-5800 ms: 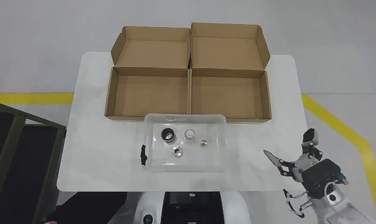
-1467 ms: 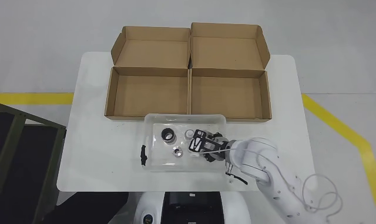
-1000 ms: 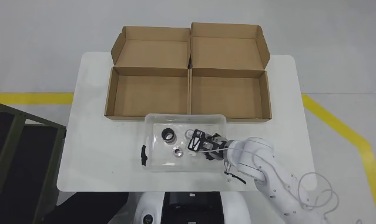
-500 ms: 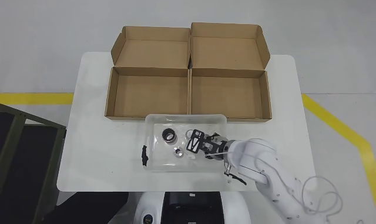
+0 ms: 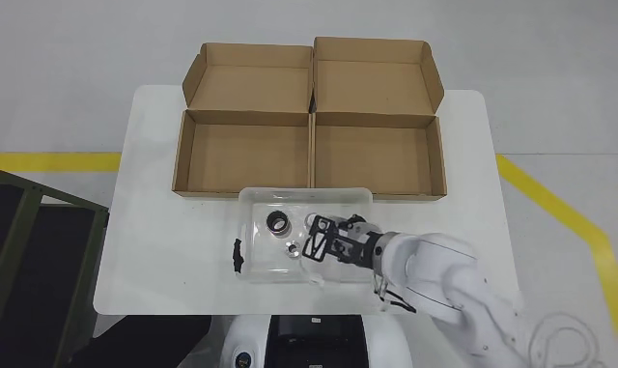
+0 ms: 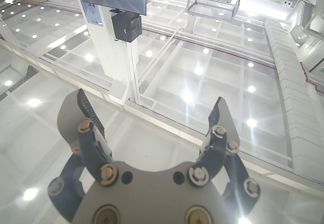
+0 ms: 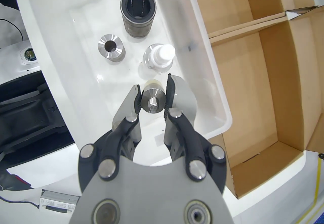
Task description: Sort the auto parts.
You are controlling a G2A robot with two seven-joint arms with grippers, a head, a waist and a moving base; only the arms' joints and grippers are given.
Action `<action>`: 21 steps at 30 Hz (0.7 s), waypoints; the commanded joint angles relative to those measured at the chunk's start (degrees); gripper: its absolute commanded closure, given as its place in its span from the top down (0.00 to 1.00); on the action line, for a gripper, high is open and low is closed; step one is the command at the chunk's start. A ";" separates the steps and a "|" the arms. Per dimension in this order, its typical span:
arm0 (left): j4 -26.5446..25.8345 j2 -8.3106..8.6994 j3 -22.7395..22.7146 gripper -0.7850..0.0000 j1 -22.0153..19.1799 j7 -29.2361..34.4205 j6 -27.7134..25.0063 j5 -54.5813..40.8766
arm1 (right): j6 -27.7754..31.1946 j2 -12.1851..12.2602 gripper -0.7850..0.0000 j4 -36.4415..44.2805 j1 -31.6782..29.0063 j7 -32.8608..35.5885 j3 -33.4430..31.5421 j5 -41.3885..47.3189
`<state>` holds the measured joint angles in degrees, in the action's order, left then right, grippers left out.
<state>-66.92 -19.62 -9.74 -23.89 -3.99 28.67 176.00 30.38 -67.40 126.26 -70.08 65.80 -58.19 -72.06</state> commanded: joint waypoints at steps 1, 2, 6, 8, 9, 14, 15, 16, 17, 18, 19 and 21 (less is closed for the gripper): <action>0.00 0.00 0.00 1.00 0.00 0.00 0.00 0.00 | -0.24 0.12 0.00 1.73 -0.23 -1.05 -0.89 0.83; 0.00 0.00 0.00 1.00 0.00 0.00 0.00 0.00 | -0.11 0.21 0.00 2.60 -0.16 -1.08 -1.34 0.72; 0.00 0.00 0.00 1.00 0.00 0.00 0.00 0.00 | -0.71 0.41 0.00 6.58 0.05 -4.23 -3.45 0.64; 0.00 0.00 0.00 1.00 0.00 0.00 0.00 0.00 | -0.66 0.52 0.00 8.39 0.02 -7.41 -4.38 -1.30; 0.00 0.00 0.00 1.00 0.00 0.00 0.00 0.00 | -0.67 0.52 0.00 8.39 0.16 -9.98 -4.61 -1.93; 0.00 0.00 0.00 1.00 0.00 0.00 0.00 0.00 | -2.95 0.52 0.00 7.16 -0.99 -20.27 -5.74 -4.59; 0.00 0.00 0.00 1.00 0.00 0.00 0.00 0.00 | -3.58 0.47 0.00 5.91 -1.25 -23.16 -6.07 -4.02; 0.00 0.00 0.00 1.00 0.00 0.00 0.00 0.00 | -3.82 0.43 0.00 4.71 -1.39 -26.03 -6.38 -3.37; 0.00 0.00 0.00 1.00 0.00 0.00 0.00 0.00 | -3.96 0.38 0.00 3.53 -1.53 -29.15 -6.65 -2.45; 0.00 0.00 0.00 1.00 0.00 0.00 0.00 0.00 | -4.16 0.33 0.00 2.15 -1.67 -32.23 -6.99 -1.41; 0.00 0.00 0.00 1.00 0.00 0.00 0.00 0.00 | -4.22 0.27 0.00 0.83 -1.78 -35.24 -7.29 -0.30; 0.00 0.00 0.00 1.00 0.00 0.00 0.00 0.00 | -3.84 0.17 0.00 -1.64 -1.92 -40.63 -7.71 1.74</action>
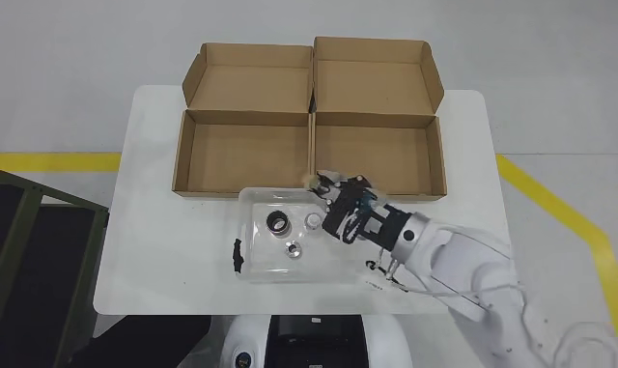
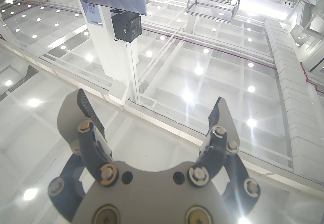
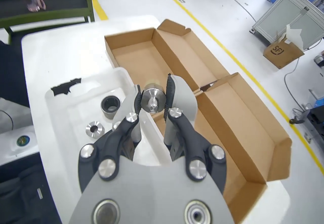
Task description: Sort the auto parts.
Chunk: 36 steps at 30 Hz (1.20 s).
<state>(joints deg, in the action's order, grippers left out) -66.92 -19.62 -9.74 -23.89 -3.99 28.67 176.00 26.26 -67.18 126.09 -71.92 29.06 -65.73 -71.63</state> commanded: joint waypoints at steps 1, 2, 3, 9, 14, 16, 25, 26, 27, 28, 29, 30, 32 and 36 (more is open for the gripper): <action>0.00 0.00 0.00 1.00 0.00 0.00 0.00 0.00 | 0.87 -0.13 0.00 -2.64 -0.20 -6.63 -0.10 2.96; 0.00 0.00 0.00 1.00 0.00 0.00 0.00 0.00 | 1.35 -0.17 0.00 -3.93 -0.10 -8.72 -0.22 3.94; 0.00 0.00 0.00 1.00 0.00 0.00 0.00 0.00 | 1.75 -0.22 0.00 -4.87 0.02 -10.32 -0.17 4.52; 0.00 0.00 0.00 1.00 0.00 0.00 0.00 0.00 | 6.10 -0.95 0.00 -12.91 2.82 -21.88 1.14 13.77; 0.00 0.00 0.00 1.00 0.00 0.00 0.00 0.00 | 6.54 -1.59 0.00 -15.66 4.94 -28.78 1.89 16.69; 0.00 0.00 0.00 1.00 0.00 0.00 0.00 0.00 | 5.64 -1.79 0.00 -15.87 5.25 -30.82 1.91 16.47; 0.00 0.00 0.00 1.00 0.00 0.00 0.00 0.00 | 6.49 -2.08 0.00 -15.41 5.05 -35.73 1.75 14.89; 0.00 0.00 0.00 1.00 0.00 0.00 0.00 0.00 | 6.68 -2.08 0.00 -15.38 4.98 -35.72 1.73 14.75; 0.00 0.00 0.00 1.00 0.00 0.00 0.00 0.00 | 6.87 -2.07 0.00 -15.45 4.93 -35.47 1.70 14.55; 0.00 0.00 0.00 1.00 0.00 0.00 0.00 0.00 | 6.99 -2.07 0.00 -15.61 4.87 -35.02 1.73 14.40; 0.00 0.00 0.00 1.00 0.00 0.00 0.00 0.00 | 7.31 -2.06 0.00 -15.85 4.88 -34.48 1.84 14.37; 0.00 0.00 0.00 1.00 0.00 0.00 0.00 0.00 | 7.35 -2.03 0.00 -16.20 4.99 -33.45 1.86 13.96; 0.00 0.00 0.00 1.00 0.00 0.00 0.00 0.00 | 7.33 -1.98 0.00 -16.44 5.20 -30.86 2.09 12.95; 0.00 0.00 0.00 1.00 0.00 0.00 0.00 0.00 | 6.78 -1.86 0.00 -17.52 5.11 -26.10 2.17 12.58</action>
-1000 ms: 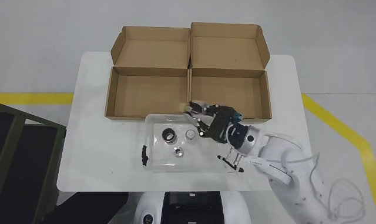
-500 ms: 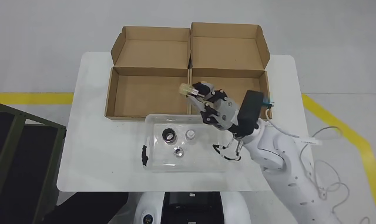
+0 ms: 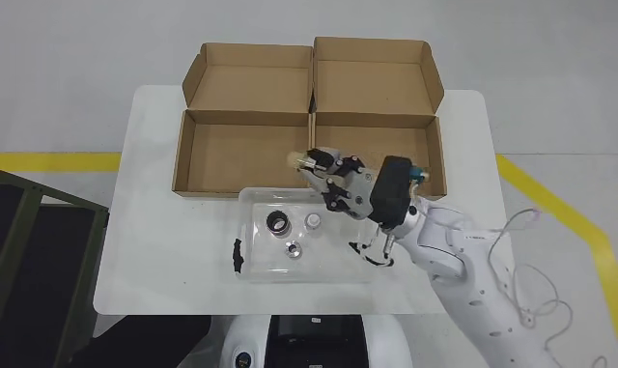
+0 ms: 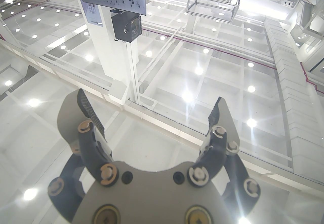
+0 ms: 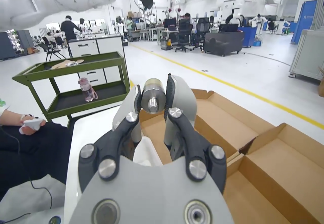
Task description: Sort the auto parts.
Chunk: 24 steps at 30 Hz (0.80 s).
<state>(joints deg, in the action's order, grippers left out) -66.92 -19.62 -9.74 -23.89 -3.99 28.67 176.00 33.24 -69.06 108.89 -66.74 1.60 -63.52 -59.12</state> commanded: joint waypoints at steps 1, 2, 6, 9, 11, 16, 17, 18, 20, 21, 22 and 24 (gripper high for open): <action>0.00 0.00 0.00 1.00 0.00 0.00 0.00 0.00 | -0.41 0.09 0.00 -0.83 -0.11 2.77 -0.14 -0.06; 0.00 0.00 0.00 1.00 0.00 0.00 0.00 0.00 | -0.61 0.14 0.00 -1.32 -0.15 4.19 -0.22 -0.12; 0.00 0.00 0.00 1.00 0.00 0.00 0.00 0.00 | -1.46 0.30 0.00 -3.68 0.08 9.52 -0.56 0.26; 0.00 0.00 0.00 1.00 0.00 0.00 0.00 0.00 | -2.12 0.41 0.00 -5.08 1.06 13.86 -0.77 -0.17; 0.00 0.00 0.00 1.00 0.00 0.00 0.00 0.00 | -2.75 0.47 0.00 -6.20 2.07 16.95 -0.95 -0.67; 0.00 0.00 0.00 1.00 0.00 0.00 0.00 0.00 | -4.09 0.48 0.00 -8.60 5.58 25.67 -0.74 -0.96; 0.00 0.00 0.00 1.00 0.00 0.00 0.00 0.00 | -4.49 0.46 0.00 -9.09 6.35 27.28 -0.69 -0.79; 0.00 0.00 0.00 1.00 0.00 0.00 0.00 0.00 | -4.76 0.45 0.00 -9.59 7.19 29.03 -0.60 -0.91; 0.00 0.00 0.00 1.00 0.00 0.00 0.00 0.00 | -5.28 0.42 0.00 -10.57 8.84 32.12 -0.36 -1.28; 0.00 0.00 0.00 1.00 0.00 0.00 0.00 0.00 | -5.53 0.38 0.00 -11.06 9.59 33.52 -0.15 -1.35; 0.00 0.00 0.00 1.00 0.00 0.00 0.00 0.00 | -5.74 0.33 0.00 -11.68 10.30 34.52 0.03 -1.16; 0.00 0.00 0.00 1.00 0.00 0.00 0.00 0.00 | -5.70 0.22 0.00 -13.19 11.73 36.61 0.55 -0.68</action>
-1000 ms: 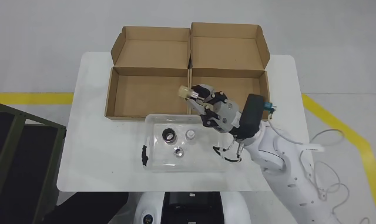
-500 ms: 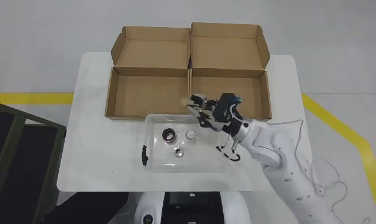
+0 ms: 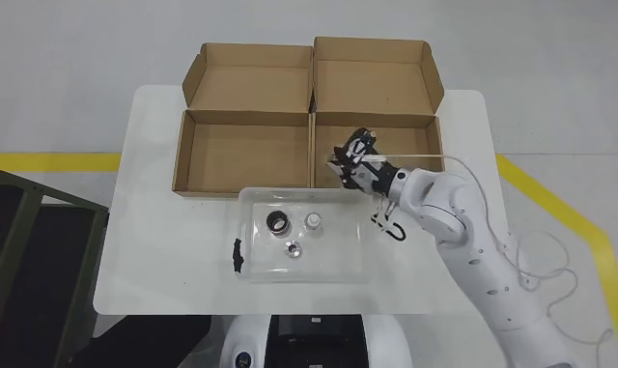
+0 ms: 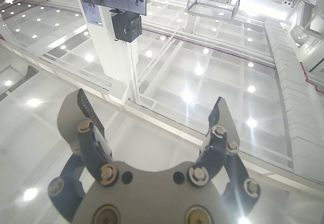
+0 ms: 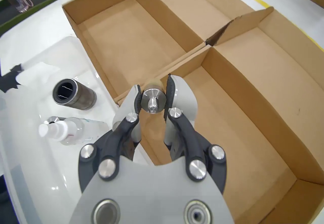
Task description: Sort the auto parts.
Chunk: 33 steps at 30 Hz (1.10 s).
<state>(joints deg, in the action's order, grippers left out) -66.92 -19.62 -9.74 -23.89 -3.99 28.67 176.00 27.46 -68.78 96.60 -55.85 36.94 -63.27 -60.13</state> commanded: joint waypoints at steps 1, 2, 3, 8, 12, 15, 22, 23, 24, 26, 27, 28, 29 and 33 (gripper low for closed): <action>0.00 0.00 0.00 1.00 0.00 0.00 0.00 0.00 | 0.00 -0.13 0.00 -1.66 1.52 2.14 0.59 0.53; 0.00 0.00 0.00 1.00 0.00 0.00 0.00 0.00 | 0.01 -0.20 0.00 -2.45 2.18 3.03 0.97 0.70; 0.00 0.00 0.00 1.00 0.00 0.00 0.00 0.00 | -0.01 -0.29 0.00 -3.29 2.90 3.77 1.38 0.83; 0.00 0.00 0.00 1.00 0.00 0.00 0.00 0.00 | -0.21 -0.79 0.00 -7.37 6.14 6.22 3.56 0.82; 0.00 0.00 0.00 1.00 0.00 0.00 0.00 0.00 | -0.07 -1.25 0.00 -10.40 8.84 7.94 5.28 0.82; 0.00 0.00 0.00 1.00 0.00 0.00 0.00 0.00 | -0.17 -1.60 0.00 -12.34 10.61 9.14 6.43 0.98; 0.00 0.00 0.00 1.00 0.00 0.00 0.00 0.00 | -0.40 -2.44 0.00 -16.68 13.96 11.47 9.12 1.38; 0.00 0.00 0.00 1.00 0.00 0.00 0.00 0.00 | -0.40 -2.57 0.00 -17.35 14.36 11.65 9.49 1.51; 0.00 0.00 0.00 1.00 0.00 0.00 0.00 0.00 | -0.45 -2.69 0.00 -17.95 14.73 11.69 9.80 1.70; 0.00 0.00 0.00 1.00 0.00 0.00 0.00 0.00 | -0.48 -2.93 0.00 -18.99 15.36 11.90 10.47 1.87; 0.00 0.00 0.00 1.00 0.00 0.00 0.00 0.00 | -0.48 -3.04 0.00 -19.48 15.66 12.10 10.80 1.91; 0.00 0.00 0.00 1.00 0.00 0.00 0.00 0.00 | -0.52 -3.15 0.00 -19.99 15.93 12.22 11.09 2.02; 0.00 0.00 0.00 1.00 0.00 0.00 0.00 0.00 | -0.54 -3.26 0.00 -20.42 16.20 12.39 11.42 1.97; 0.00 0.00 0.00 1.00 0.00 0.00 0.00 0.00 | -0.58 -3.60 0.00 -21.94 16.97 12.15 12.22 2.14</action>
<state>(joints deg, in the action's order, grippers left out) -66.92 -19.62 -9.74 -23.89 -3.99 28.67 176.00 26.88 -72.31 75.04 -39.05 49.23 -51.22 -58.00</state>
